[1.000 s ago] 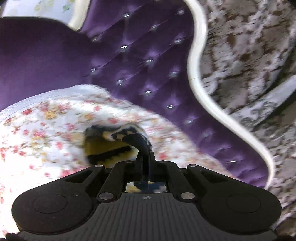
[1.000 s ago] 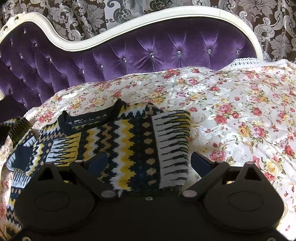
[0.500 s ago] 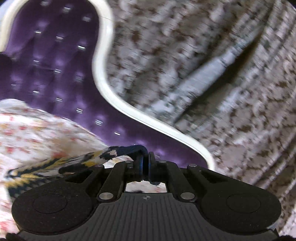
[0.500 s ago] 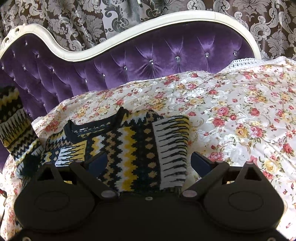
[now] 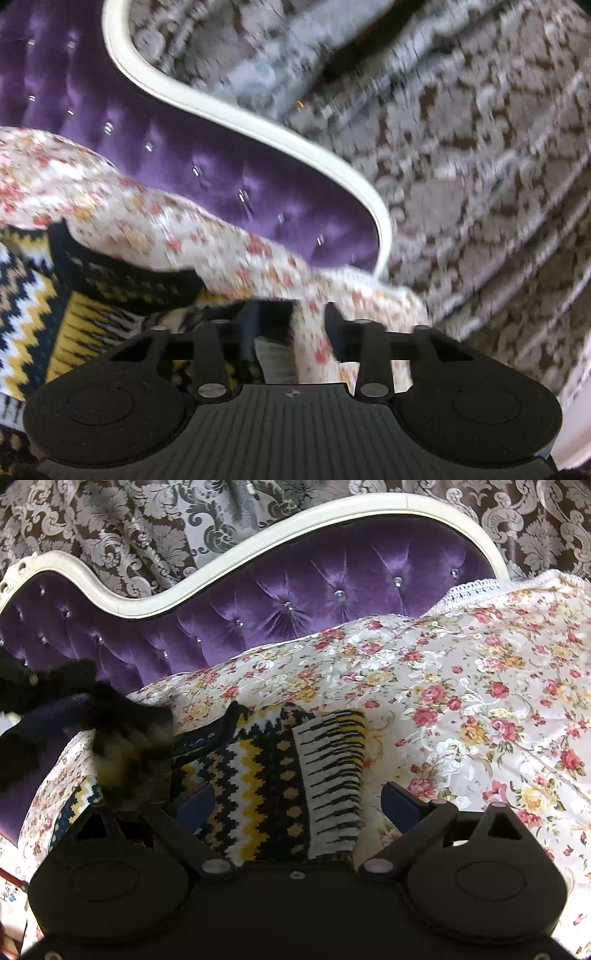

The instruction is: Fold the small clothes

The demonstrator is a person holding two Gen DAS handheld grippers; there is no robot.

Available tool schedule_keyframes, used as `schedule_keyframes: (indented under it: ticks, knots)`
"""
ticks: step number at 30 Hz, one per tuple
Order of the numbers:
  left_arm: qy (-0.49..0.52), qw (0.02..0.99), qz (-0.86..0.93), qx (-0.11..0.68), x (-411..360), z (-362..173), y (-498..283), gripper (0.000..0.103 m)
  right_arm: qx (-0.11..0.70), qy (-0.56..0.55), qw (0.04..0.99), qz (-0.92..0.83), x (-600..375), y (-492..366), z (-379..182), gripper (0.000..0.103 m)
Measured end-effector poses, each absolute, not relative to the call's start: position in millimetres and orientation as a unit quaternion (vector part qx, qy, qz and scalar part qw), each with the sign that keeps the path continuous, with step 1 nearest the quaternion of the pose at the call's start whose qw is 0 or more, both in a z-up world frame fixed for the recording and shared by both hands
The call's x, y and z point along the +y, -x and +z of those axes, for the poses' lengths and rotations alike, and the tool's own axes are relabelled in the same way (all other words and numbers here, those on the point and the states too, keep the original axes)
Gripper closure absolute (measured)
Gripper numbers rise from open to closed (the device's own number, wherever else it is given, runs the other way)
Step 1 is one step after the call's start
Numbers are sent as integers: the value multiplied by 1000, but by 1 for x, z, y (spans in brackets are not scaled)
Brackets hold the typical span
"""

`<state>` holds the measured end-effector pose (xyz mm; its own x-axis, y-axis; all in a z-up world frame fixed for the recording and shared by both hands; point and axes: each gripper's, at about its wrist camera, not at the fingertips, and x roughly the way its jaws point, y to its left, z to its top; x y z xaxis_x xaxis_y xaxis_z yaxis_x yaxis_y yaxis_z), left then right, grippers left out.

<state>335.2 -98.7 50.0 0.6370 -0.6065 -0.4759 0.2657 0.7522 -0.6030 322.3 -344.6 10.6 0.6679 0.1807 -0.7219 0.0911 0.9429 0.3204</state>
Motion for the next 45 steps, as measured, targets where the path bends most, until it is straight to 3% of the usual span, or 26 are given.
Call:
schedule_keyframes:
  ticks: [8,13,20,31,38,41,43,45]
  knots:
    - [171,881,-297,326,-97,62,-314,40,406,-176,897,10,-351,-325,8,5]
    - [132,912,-225,317,-60,56,-313,39,400,-201,894,31,-351,-325,5,5]
    - [72,924,-121,357,-6,9,-302,39,398,-299,864,78,-356,-334,-12,6]
    - [48,920,-82,380,27,-43,-267,39,409,-283,864,82,-346,-344,-29,6]
    - [11,920,-80,383,11,-49,-265,27,400,-236,882,80,-335,-348,-39,8]
    - [24,921,-78,381,12,-50,-264,27,401,-189,894,67,-327,-348,-38,30]
    - [24,921,-79,381,13,-51,-263,27,404,-149,901,50,-322,-347,-37,60]
    - [25,921,-80,381,13,-51,-263,27,401,-142,904,51,-324,-346,-35,72]
